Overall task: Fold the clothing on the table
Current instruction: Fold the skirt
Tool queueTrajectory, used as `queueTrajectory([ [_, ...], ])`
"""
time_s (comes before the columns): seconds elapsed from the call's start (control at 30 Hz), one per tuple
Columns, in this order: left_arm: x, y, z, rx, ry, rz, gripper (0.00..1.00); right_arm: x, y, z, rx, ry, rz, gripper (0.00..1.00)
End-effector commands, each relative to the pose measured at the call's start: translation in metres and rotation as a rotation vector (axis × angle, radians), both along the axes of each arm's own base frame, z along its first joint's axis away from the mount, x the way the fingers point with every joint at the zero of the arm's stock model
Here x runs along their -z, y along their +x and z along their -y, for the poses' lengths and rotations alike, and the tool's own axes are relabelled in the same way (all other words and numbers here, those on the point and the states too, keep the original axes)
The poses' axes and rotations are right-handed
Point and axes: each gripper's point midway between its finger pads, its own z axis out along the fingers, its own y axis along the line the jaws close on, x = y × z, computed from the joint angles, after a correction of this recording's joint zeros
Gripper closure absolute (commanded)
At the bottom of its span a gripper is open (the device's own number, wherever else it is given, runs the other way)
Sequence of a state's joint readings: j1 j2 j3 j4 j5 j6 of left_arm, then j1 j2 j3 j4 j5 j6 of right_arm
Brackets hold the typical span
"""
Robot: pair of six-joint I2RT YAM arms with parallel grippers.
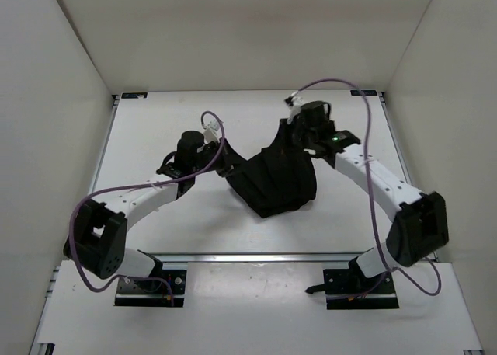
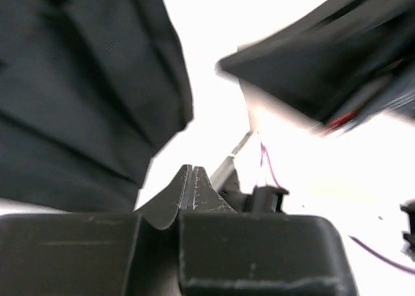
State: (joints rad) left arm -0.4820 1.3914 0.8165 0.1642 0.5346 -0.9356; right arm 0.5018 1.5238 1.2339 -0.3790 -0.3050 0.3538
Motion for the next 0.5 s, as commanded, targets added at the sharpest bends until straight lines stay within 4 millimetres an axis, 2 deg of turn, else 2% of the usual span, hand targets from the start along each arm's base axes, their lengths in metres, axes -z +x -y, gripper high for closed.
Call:
queueTrajectory([
  [0.0, -0.013, -0.008, 0.023, 0.11, -0.096, 0.023, 1.0, -0.054, 0.018, 0.048, 0.094, 0.045, 0.122, 1.0],
  [0.03, -0.015, -0.012, 0.033, 0.172, -0.124, 0.03, 1.0, -0.047, 0.017, 0.061, 0.101, 0.055, 0.107, 1.0],
  [0.07, -0.014, -0.019, 0.038, 0.218, -0.155, -0.007, 1.0, -0.038, 0.008, 0.061, 0.057, 0.089, 0.072, 0.99],
  [0.1, -0.014, -0.016, 0.044, 0.234, -0.195, -0.025, 1.0, -0.036, 0.012, 0.074, 0.067, 0.131, 0.07, 1.0],
  [0.17, -0.003, -0.021, 0.052, 0.277, -0.241, -0.076, 1.0, -0.02, -0.006, 0.081, 0.011, 0.303, -0.04, 1.0],
  [0.2, 0.0, -0.025, 0.056, 0.282, -0.259, -0.087, 1.0, -0.028, -0.007, 0.08, -0.022, 0.343, 0.0, 1.0],
  [0.27, 0.012, -0.029, 0.061, 0.294, -0.257, -0.109, 1.0, -0.006, -0.016, 0.081, -0.03, 0.359, -0.047, 1.0],
  [0.3, 0.019, -0.033, 0.066, 0.305, -0.25, -0.117, 1.0, -0.003, -0.015, 0.082, -0.034, 0.366, -0.052, 1.0],
  [0.33, 0.03, -0.037, 0.07, 0.323, -0.238, -0.146, 1.0, 0.006, -0.02, 0.078, -0.061, 0.384, -0.076, 1.0],
  [0.4, 0.034, -0.047, 0.081, 0.368, -0.233, -0.149, 1.0, 0.017, -0.029, 0.07, -0.109, 0.419, -0.113, 1.0],
  [0.47, 0.054, -0.052, 0.086, 0.372, -0.211, -0.202, 1.0, 0.039, -0.038, 0.062, -0.128, 0.405, -0.158, 1.0],
])
